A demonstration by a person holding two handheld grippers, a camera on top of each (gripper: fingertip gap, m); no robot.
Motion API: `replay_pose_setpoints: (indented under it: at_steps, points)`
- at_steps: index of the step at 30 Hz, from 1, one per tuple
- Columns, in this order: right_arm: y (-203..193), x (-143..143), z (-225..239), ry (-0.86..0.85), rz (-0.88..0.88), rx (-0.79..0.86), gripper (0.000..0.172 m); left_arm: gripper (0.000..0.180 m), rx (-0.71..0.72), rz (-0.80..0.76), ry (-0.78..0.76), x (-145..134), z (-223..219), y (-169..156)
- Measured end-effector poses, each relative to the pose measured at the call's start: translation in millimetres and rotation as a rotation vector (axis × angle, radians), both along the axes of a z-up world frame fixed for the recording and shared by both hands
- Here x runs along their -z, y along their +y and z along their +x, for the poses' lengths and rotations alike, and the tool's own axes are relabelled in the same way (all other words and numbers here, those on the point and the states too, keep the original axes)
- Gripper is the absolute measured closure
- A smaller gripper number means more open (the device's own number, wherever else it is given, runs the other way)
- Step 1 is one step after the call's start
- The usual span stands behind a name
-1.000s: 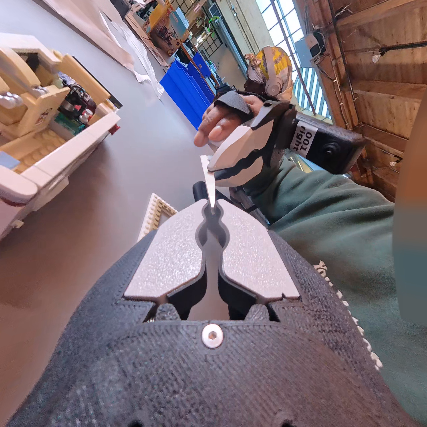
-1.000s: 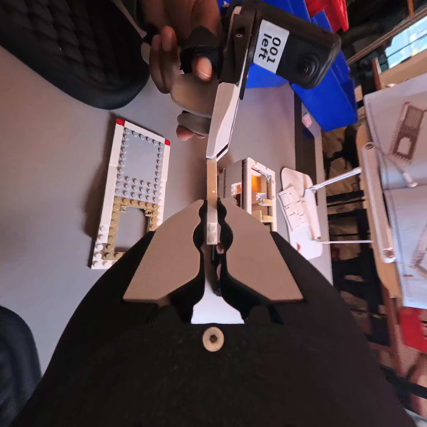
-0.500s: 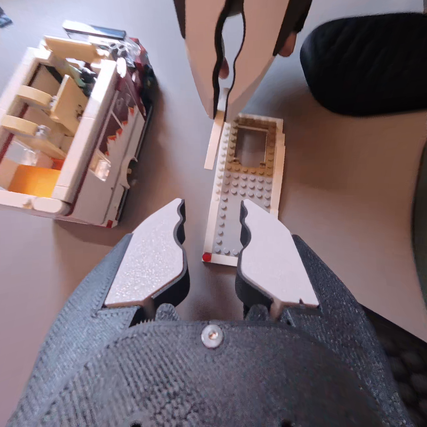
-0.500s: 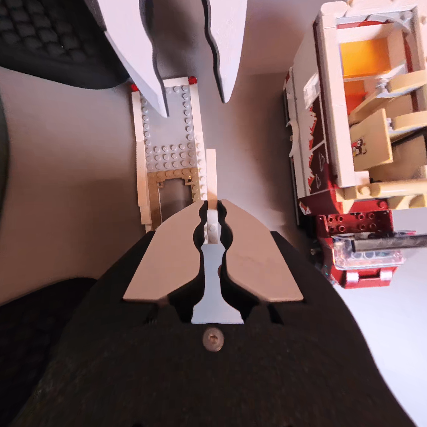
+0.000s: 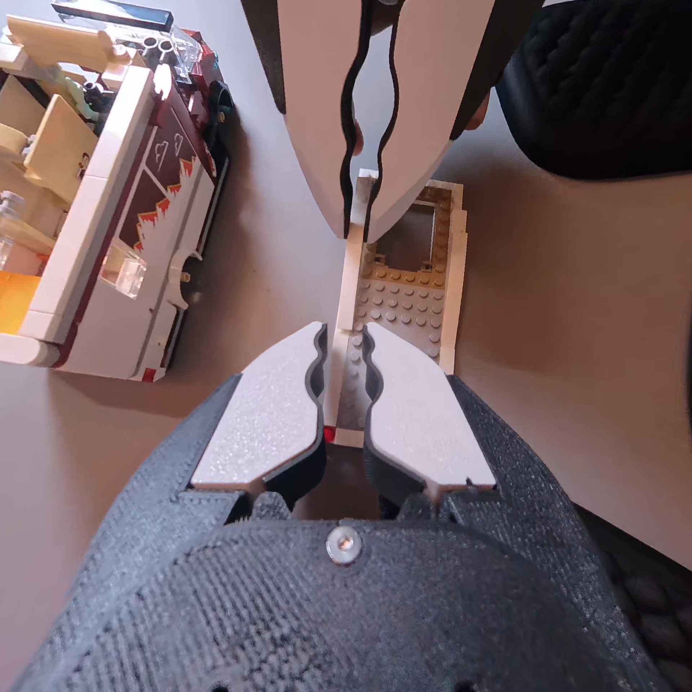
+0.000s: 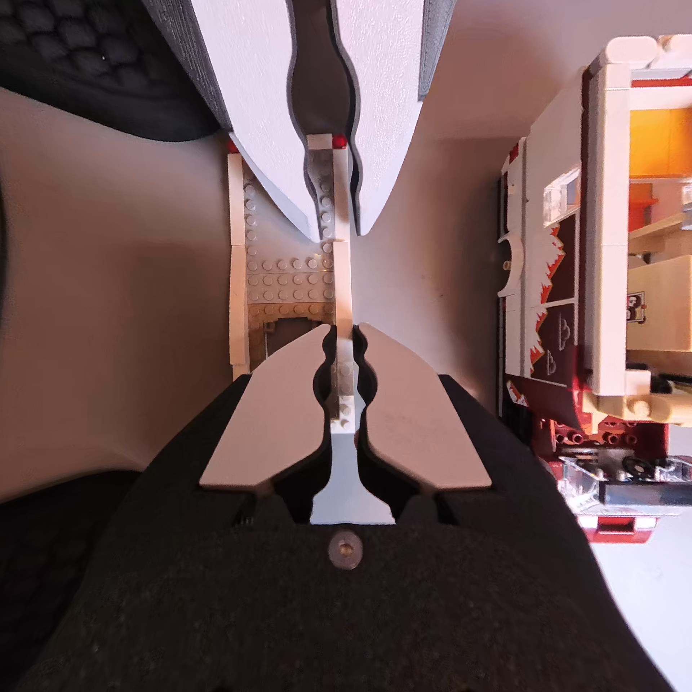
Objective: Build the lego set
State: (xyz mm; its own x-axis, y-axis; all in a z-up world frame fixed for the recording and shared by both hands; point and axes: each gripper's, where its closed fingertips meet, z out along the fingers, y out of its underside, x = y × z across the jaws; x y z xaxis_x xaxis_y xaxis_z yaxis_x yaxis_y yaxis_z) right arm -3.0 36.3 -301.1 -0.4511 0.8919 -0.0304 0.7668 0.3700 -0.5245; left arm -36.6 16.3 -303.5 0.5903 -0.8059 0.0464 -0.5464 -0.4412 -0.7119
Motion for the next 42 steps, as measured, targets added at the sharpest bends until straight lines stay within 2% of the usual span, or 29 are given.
replay_pose_setpoints:
  at_steps: [1, 11, 22, 38, 42]
  points:
    - [-0.5, 0.5, -0.4, -0.001, 0.000, -0.002, 0.165, 0.164, 0.000, 0.001, 0.001, 0.6, 0.6, 0.2]
    - [-1.0, 5.4, -0.6, -0.012, 0.004, -0.013, 0.164, 0.180, 0.000, -0.017, -0.017, 3.7, 6.4, 0.8]
    - [-3.0, 7.9, -0.4, -0.027, 0.006, -0.054, 0.164, 0.173, -0.011, -0.038, -0.043, 1.0, 2.6, 2.0]
    - [-5.8, 1.4, -5.0, -0.006, -0.020, -0.082, 0.160, 0.178, 0.006, -0.082, -0.052, 4.3, 5.8, -0.5]
    - [-8.8, 3.2, -6.9, -0.013, 0.022, -0.114, 0.161, 0.178, 0.004, -0.088, -0.055, 4.4, 5.6, -0.3]
